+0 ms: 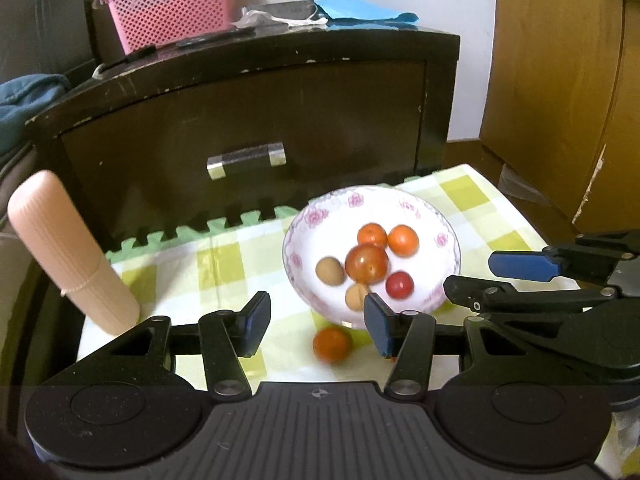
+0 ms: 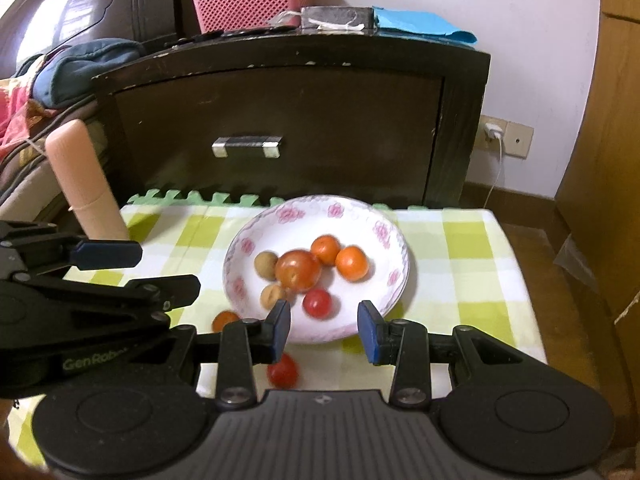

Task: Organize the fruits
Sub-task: 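Move the right gripper to a red cherry tomato while the left approaches a brown fruit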

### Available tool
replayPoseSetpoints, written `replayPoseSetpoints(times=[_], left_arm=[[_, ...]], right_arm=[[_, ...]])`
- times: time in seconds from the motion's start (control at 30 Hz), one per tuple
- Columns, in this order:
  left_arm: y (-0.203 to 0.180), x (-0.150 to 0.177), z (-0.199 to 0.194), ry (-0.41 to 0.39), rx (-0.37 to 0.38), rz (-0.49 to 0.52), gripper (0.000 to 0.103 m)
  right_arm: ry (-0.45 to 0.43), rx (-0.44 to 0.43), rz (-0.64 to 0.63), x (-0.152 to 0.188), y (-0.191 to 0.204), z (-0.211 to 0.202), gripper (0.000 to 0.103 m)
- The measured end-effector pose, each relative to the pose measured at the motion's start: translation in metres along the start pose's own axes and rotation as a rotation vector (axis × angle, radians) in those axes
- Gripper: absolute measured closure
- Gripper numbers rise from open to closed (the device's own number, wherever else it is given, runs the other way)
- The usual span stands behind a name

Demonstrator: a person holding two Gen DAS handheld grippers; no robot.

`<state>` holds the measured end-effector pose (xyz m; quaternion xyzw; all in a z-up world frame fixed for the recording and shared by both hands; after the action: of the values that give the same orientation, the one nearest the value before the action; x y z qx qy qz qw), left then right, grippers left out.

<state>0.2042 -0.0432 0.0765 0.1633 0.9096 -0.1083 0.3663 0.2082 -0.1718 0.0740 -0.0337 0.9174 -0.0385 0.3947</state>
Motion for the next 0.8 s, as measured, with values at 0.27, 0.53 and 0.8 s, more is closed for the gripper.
replayPoseSetpoints(times=[0.27,0.53,0.8], left_arm=[[0.000,0.029,-0.015,0.041,0.001,-0.010,0.043],[0.007,0.059,-0.024,0.086,0.004,-0.057,0.044],[0.012,0.092,-0.025,0.144,0.009,-0.094,0.046]], right_arm=[[0.044,-0.035,-0.040,0.026,0.014,-0.013,0.067],[0.098,-0.079,-0.078,0.048,0.031,-0.016,0.067],[0.149,-0.110,-0.166,0.074,0.053,-0.013,0.067]])
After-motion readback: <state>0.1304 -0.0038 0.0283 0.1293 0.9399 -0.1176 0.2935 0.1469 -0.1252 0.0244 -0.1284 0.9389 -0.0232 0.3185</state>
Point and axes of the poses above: each gripper's, at about its wrist camera, not at the fingertips, and z roughly the way its jaws point, y to its left, x to its underside, the point moved 1 cm from there along z, roughly the way its jaws point, and after that the axes turned 14 degrees about x, right-handed, at the moved point
